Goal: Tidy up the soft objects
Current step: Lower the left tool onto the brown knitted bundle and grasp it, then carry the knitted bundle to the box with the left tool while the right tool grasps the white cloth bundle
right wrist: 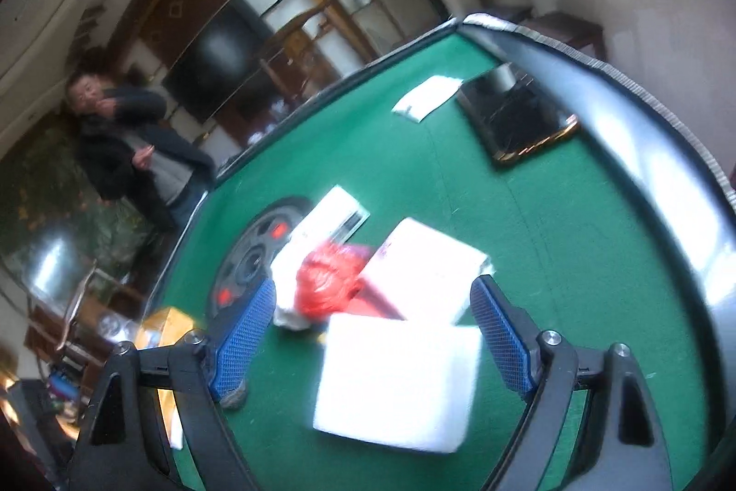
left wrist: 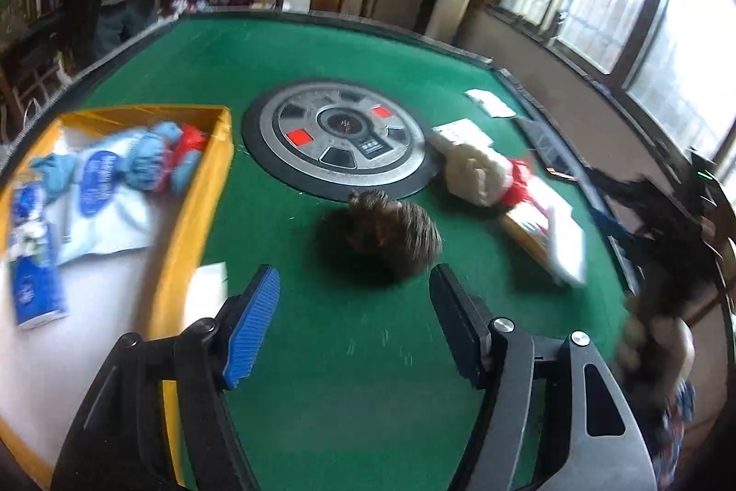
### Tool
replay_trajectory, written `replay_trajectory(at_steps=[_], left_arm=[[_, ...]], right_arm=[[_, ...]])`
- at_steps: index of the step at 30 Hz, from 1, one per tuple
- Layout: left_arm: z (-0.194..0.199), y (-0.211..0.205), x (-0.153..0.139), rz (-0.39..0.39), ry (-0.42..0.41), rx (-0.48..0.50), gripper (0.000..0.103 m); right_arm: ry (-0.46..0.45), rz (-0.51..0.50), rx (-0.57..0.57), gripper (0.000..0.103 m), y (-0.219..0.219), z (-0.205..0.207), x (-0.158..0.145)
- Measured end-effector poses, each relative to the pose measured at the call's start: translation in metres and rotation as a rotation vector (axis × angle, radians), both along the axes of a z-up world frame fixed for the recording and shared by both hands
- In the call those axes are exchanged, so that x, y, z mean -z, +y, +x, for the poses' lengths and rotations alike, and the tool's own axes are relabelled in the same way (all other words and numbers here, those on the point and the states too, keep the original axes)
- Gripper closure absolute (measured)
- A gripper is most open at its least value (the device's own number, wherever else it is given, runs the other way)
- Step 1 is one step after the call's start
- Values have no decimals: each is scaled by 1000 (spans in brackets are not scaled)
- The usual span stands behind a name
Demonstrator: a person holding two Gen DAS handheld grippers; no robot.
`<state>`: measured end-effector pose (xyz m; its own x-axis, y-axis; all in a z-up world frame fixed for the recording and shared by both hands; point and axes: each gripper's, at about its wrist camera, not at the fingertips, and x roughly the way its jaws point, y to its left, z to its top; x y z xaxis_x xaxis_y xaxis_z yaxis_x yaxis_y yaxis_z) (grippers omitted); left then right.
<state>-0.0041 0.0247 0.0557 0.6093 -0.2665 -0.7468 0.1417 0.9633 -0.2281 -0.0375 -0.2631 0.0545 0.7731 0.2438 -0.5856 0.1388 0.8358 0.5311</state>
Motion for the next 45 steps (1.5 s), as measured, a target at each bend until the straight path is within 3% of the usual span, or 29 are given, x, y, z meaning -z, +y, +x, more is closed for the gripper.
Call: replay_trajectory(at_steps=[4, 5, 7, 11, 15, 16, 17, 18, 19, 20, 21, 25, 27, 28, 29, 31, 35, 39, 40, 41, 42, 43, 45], left_arm=[[33, -18, 18, 16, 23, -46, 35], [38, -23, 19, 31, 3, -50, 24], [43, -36, 20, 85, -40, -62, 18], [49, -73, 25, 184, -83, 53, 18], [53, -105, 54, 277, -2, 188, 19], [54, -103, 56, 237, -9, 200, 25], [55, -99, 56, 200, -6, 203, 47], [56, -95, 54, 199, -6, 193, 60], [58, -90, 52, 178, 7, 189, 85], [60, -83, 51, 125, 31, 198, 96], [62, -78, 50, 108, 42, 194, 96], [57, -72, 40, 138, 3, 179, 96], [55, -68, 34, 126, -10, 176, 90], [53, -67, 29, 137, -28, 175, 74], [53, -69, 26, 153, -47, 167, 45], [55, -72, 19, 216, -118, 124, 16], [80, -86, 18, 229, -132, 135, 15], [115, -110, 45, 275, -37, 119, 16], [117, -113, 52, 290, -9, 128, 19], [121, -117, 61, 282, 32, 154, 38], [118, -116, 59, 238, 21, 172, 47], [117, -117, 58, 232, 31, 194, 53], [110, -119, 52, 206, 66, 267, 54]], right_arm=[[-40, -1, 45, 20, -7, -6, -9], [-40, 0, 53, 20, -9, -6, -9], [-31, 23, 63, 20, -15, -1, -5], [-8, 42, 82, 20, -20, 2, -2], [2, 21, 78, 20, -19, 5, 0], [6, 17, 77, 20, -18, 6, 0], [8, 13, 78, 20, -17, 6, 0], [12, 8, 81, 20, -17, 6, 1], [13, 9, 83, 20, -18, 6, 2], [12, 11, 83, 20, -18, 6, 2], [14, 13, 81, 20, -18, 6, 2], [21, 12, 72, 20, -15, 7, 3], [28, 10, 69, 20, -14, 8, 5], [32, 12, 70, 20, -14, 9, 5], [36, 17, 71, 20, -15, 9, 6], [37, 30, 71, 20, -16, 9, 8], [37, 30, 71, 20, -15, 9, 8], [46, 26, 68, 20, -15, 10, 9], [46, 26, 69, 20, -15, 10, 9], [45, 26, 69, 20, -14, 10, 9], [51, 24, 66, 20, -14, 12, 10], [61, 23, 62, 20, -13, 13, 11], [85, 27, 46, 20, -11, 18, 16]])
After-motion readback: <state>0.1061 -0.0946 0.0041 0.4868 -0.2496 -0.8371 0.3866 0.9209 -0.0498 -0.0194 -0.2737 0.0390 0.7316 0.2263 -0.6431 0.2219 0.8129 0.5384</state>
